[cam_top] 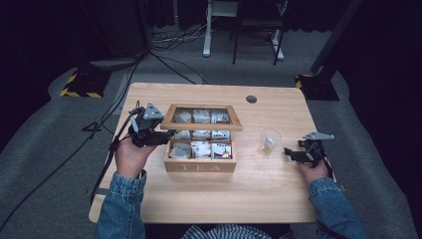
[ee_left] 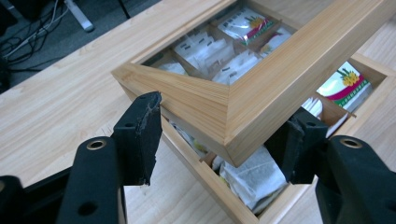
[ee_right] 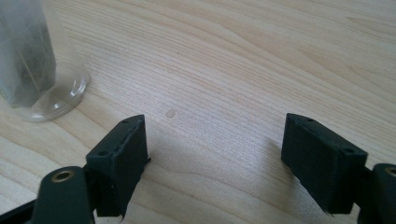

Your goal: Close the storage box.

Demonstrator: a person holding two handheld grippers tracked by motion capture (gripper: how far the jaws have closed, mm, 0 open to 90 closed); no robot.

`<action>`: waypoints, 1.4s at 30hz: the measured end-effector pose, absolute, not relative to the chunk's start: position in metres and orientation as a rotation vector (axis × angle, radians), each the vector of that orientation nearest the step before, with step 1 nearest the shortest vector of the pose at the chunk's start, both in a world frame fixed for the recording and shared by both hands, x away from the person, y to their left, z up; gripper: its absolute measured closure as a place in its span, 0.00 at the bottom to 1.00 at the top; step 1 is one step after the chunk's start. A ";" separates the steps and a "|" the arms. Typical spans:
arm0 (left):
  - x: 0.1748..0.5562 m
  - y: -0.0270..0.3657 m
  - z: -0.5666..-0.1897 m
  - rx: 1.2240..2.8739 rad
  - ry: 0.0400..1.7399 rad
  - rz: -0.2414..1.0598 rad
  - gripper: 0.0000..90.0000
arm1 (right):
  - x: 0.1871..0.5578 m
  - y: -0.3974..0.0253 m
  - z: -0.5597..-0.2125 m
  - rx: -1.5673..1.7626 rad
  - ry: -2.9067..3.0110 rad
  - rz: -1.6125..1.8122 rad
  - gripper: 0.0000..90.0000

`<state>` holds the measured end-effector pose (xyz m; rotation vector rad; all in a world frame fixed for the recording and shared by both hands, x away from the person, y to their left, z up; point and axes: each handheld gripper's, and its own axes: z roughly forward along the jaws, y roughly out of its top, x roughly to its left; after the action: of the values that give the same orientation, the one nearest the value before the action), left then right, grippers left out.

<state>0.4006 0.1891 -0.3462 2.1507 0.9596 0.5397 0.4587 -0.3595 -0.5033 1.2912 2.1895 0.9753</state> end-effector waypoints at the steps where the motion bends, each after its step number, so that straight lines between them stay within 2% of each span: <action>1: 0.401 0.189 -0.346 2.151 0.960 0.540 0.44 | 0.459 -0.360 -0.503 1.291 2.189 0.975 0.25; 26: 0.394 0.181 -0.358 2.310 0.974 0.497 0.38 | 0.459 -0.360 -0.503 1.293 2.189 0.981 0.25; 42: 0.392 0.176 -0.371 2.411 1.001 0.435 0.38 | 0.459 -0.360 -0.503 1.293 2.189 0.982 0.25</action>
<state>0.3924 0.1762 -0.3711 2.4109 1.0014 0.4345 0.4588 -0.3597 -0.5033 1.2931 2.1894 0.9815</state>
